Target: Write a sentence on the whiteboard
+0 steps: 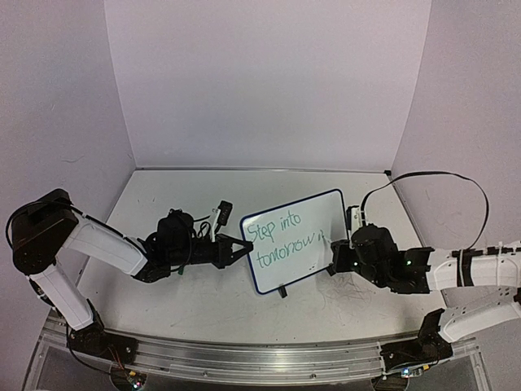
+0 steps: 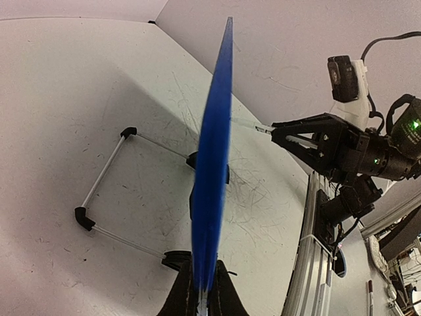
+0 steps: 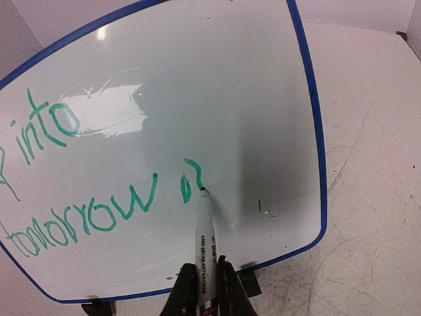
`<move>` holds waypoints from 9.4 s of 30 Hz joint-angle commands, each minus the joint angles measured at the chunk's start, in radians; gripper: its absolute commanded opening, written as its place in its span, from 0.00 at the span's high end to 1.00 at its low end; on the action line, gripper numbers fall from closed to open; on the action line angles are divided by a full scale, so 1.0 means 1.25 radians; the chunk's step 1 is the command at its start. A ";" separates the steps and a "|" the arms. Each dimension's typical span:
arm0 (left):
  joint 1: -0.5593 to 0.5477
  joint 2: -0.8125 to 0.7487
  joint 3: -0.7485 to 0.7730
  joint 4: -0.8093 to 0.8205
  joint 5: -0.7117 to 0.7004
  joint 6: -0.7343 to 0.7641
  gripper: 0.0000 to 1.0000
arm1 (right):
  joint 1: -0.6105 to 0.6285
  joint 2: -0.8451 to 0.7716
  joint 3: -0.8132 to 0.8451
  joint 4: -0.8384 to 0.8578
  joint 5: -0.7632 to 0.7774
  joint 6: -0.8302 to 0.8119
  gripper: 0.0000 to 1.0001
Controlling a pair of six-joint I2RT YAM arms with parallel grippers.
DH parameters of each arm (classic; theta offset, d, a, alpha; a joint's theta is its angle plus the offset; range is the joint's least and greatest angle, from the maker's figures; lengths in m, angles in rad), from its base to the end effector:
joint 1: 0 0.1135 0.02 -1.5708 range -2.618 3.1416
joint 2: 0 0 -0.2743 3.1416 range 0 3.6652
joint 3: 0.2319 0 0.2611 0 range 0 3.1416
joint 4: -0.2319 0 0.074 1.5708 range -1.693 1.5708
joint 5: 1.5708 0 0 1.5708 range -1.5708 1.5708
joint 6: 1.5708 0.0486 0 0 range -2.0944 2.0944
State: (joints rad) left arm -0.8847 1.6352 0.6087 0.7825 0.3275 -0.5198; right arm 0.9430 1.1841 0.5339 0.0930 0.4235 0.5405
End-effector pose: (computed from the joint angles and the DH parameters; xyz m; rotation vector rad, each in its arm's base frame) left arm 0.2014 -0.2707 0.1719 0.6120 1.9048 -1.2520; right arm 0.1663 0.1951 0.1989 -0.1734 2.0986 0.4528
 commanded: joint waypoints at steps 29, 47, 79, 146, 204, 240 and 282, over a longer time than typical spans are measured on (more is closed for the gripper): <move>0.003 -0.006 -0.002 -0.039 0.004 0.011 1.00 | -0.045 0.006 0.025 0.048 -0.006 -0.067 1.00; 0.003 -0.009 -0.005 -0.040 0.004 0.012 1.00 | -0.045 -0.002 -0.009 0.003 -0.073 -0.035 1.00; 0.003 -0.019 -0.010 -0.040 0.001 0.011 1.00 | -0.045 -0.004 -0.001 0.039 0.016 -0.031 1.00; 0.003 -0.004 -0.003 -0.040 0.008 0.012 1.00 | -0.085 -0.016 -0.004 0.024 -0.032 -0.061 1.00; -0.004 0.003 -0.002 -0.039 0.010 0.012 1.00 | -0.104 0.017 0.069 0.030 0.010 -0.087 1.00; -0.004 0.007 0.003 -0.039 0.013 0.016 1.00 | -0.106 0.060 0.029 -0.018 -0.018 -0.021 1.00; -0.005 0.011 0.005 -0.039 0.013 0.016 1.00 | -0.158 -0.012 0.006 -0.005 -0.053 -0.039 1.00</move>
State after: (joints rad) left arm -0.8875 1.6382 0.6090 0.7815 0.3359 -0.5205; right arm 0.7579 1.1732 0.5496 0.0776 0.3595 0.4837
